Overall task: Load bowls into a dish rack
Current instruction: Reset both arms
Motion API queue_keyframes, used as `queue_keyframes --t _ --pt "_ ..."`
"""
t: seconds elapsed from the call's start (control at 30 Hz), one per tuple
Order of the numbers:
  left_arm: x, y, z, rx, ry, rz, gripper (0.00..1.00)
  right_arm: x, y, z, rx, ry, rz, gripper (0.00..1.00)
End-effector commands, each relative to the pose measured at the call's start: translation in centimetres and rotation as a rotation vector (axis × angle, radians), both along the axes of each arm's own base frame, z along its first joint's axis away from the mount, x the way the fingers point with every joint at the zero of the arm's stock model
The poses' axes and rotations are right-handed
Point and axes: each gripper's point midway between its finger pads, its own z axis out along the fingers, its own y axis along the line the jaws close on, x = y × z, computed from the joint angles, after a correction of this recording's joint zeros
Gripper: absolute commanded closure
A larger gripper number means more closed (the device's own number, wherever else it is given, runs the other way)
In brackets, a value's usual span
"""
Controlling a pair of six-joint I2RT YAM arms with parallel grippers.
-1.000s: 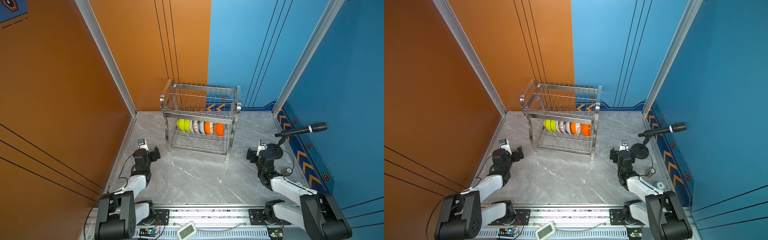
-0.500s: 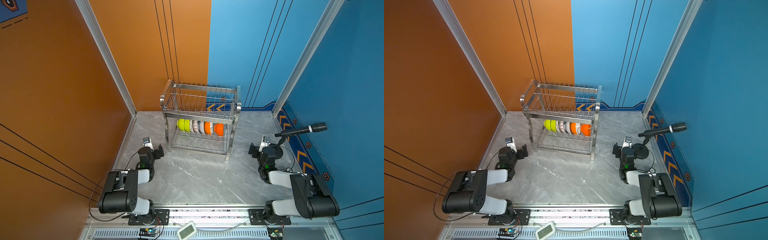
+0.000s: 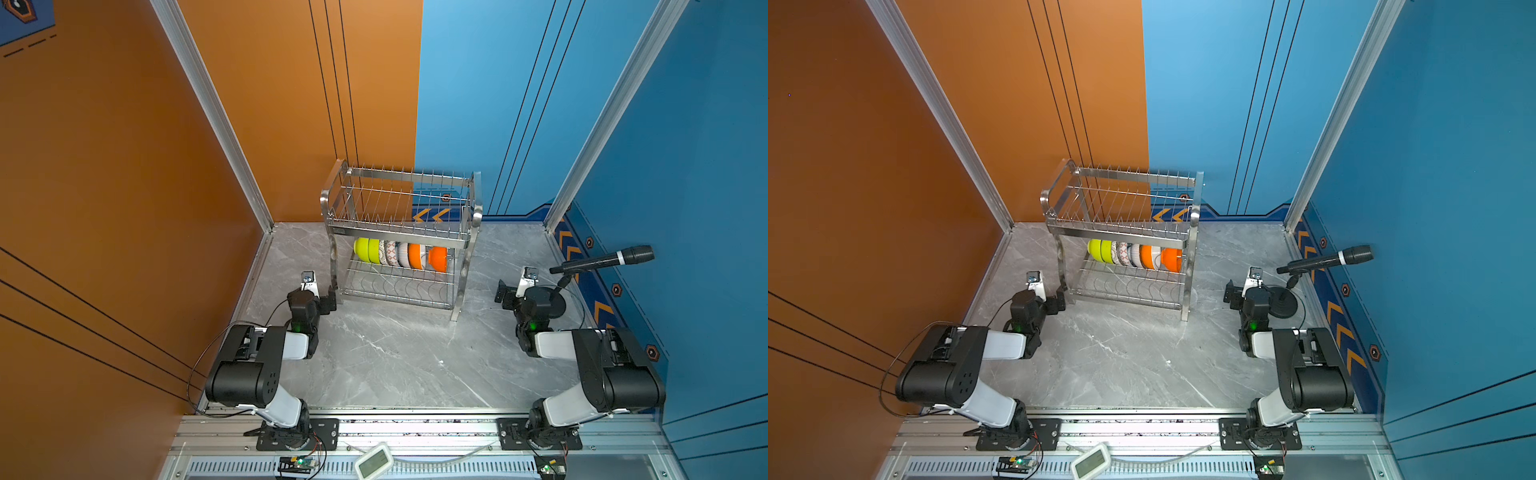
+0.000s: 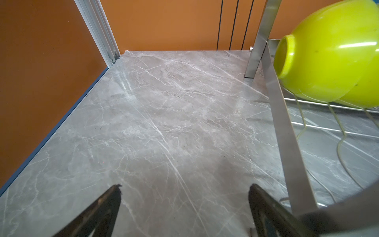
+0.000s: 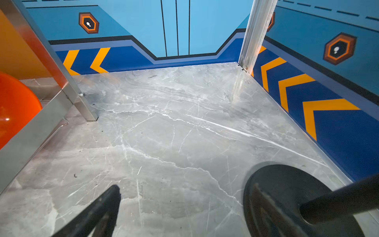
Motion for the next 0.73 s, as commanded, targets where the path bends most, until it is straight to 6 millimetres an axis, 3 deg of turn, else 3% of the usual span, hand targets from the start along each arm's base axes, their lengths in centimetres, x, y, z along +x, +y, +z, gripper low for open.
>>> queue_keyframes --t 0.0,0.7 --pt "0.25 0.33 0.35 0.019 -0.004 0.007 0.02 -0.18 0.42 -0.87 -0.003 0.044 0.021 0.01" --pt "0.21 0.30 0.43 0.024 -0.006 0.010 0.02 -0.14 0.47 -0.94 -0.004 0.047 0.023 0.01"
